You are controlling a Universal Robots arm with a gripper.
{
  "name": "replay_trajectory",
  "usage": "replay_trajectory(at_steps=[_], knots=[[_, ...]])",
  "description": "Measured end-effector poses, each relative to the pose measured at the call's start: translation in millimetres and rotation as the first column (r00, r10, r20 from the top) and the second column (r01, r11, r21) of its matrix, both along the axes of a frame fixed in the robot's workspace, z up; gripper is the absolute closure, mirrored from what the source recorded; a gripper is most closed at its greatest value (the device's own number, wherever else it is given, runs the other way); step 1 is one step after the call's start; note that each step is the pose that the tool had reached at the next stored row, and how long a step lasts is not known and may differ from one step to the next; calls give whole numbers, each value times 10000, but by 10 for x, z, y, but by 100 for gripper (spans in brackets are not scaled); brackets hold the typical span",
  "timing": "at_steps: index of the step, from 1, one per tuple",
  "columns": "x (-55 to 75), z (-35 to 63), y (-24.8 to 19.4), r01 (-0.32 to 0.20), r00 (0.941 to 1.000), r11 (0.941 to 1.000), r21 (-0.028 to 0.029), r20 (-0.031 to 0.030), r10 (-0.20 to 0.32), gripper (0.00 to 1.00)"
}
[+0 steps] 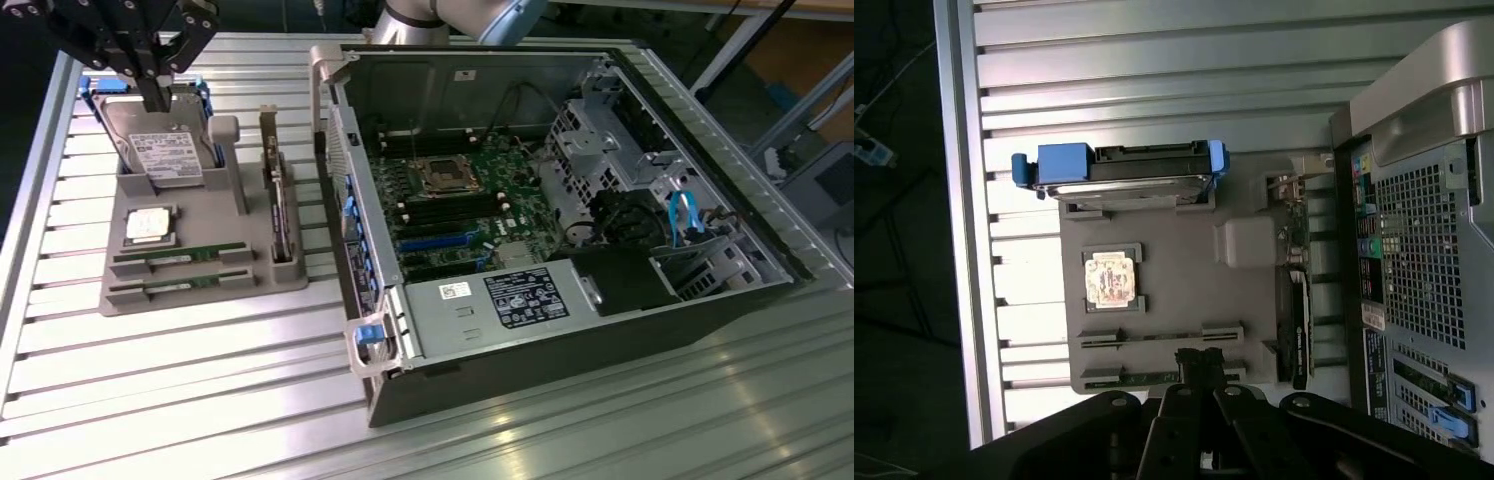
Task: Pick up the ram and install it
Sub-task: 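Reach for the ram, then pick up the ram and move it above insertion slot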
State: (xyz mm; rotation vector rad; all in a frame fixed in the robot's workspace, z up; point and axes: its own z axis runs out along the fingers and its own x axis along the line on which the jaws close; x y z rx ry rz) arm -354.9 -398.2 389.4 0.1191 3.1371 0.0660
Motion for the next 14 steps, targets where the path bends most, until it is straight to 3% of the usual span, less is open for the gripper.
replay_trajectory(at_steps=[14], knots=[[0, 0, 0, 0, 10000, 10000, -1, 0, 0, 90]])
